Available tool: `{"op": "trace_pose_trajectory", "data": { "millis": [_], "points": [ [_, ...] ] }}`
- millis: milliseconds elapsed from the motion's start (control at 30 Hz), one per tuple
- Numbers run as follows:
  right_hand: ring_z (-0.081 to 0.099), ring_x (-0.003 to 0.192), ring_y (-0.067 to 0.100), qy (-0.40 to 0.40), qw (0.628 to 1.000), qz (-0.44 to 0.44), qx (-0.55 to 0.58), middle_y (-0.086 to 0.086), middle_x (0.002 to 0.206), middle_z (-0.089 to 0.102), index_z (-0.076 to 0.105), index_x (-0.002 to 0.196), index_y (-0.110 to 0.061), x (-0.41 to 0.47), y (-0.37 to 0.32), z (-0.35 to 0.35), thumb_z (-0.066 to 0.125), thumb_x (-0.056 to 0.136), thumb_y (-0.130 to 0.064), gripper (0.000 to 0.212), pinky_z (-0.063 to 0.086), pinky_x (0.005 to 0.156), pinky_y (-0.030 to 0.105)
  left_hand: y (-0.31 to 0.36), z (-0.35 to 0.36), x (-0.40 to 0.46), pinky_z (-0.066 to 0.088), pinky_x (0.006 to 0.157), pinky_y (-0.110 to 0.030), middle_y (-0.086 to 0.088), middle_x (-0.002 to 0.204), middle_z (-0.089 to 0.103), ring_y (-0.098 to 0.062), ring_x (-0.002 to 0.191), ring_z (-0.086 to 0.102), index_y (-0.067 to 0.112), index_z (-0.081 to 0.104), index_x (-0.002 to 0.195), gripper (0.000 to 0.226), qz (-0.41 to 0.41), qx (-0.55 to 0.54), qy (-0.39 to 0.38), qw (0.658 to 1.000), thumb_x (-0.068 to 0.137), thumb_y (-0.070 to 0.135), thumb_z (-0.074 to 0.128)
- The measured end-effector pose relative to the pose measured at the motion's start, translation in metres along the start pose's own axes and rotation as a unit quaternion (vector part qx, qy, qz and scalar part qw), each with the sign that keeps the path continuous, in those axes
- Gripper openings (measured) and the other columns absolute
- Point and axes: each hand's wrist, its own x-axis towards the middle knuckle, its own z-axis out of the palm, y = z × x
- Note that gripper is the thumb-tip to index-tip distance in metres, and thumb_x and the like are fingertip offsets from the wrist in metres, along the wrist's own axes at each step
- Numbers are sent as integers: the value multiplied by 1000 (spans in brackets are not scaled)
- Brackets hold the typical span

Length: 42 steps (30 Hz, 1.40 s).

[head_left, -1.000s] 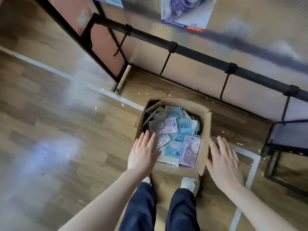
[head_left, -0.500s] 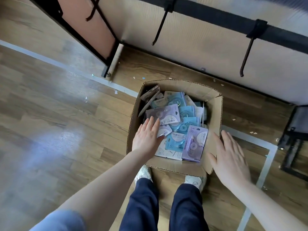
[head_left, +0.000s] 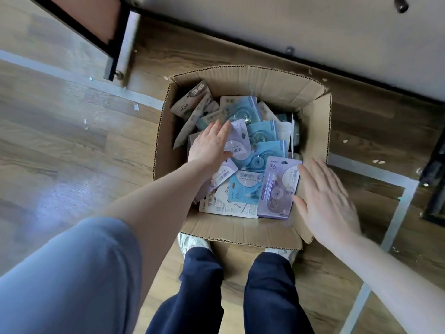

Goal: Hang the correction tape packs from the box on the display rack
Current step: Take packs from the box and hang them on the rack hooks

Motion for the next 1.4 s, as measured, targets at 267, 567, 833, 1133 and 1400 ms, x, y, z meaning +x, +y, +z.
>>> {"op": "trace_pose_trajectory", "data": {
  "millis": [267,567,833,1133,1400],
  "points": [
    [36,135,38,12,1000,-2,-6,26,142,40,46,134,2,5,-2,15,62,84,-22,58,17,116,45,-11,14,22,32,108,-45,-12,154,25,-31,140,27,19,4,154,85,-30,-19,-11,999,92,37,59],
    [38,133,40,23,1000,10,0,27,140,42,49,130,3,5,-5,24,65,82,-17,55,8,116,43,-14,18,30,41,96,-46,-17,140,39,-35,127,40,15,17,149,90,-34,-1,-4,999,82,49,67],
    [37,134,40,0,1000,20,-8,27,140,42,48,132,3,7,-7,20,66,81,-17,58,3,117,40,-18,16,5,39,92,-40,-18,128,46,-35,118,45,3,39,123,74,-90,-55,21,994,74,44,77],
    [44,128,41,-32,999,11,-23,29,135,48,52,128,3,-2,-14,5,72,77,-18,58,26,113,49,-24,1,-31,35,66,-31,4,83,48,-21,80,50,12,38,95,53,-140,-216,5,966,74,35,81],
    [44,130,32,-107,994,13,6,17,138,46,43,137,-6,-7,-29,-21,67,84,-28,62,38,105,41,-24,-17,-65,36,55,-24,9,75,50,-12,68,49,18,41,82,47,-177,-346,22,921,70,28,84]
  ]
}}
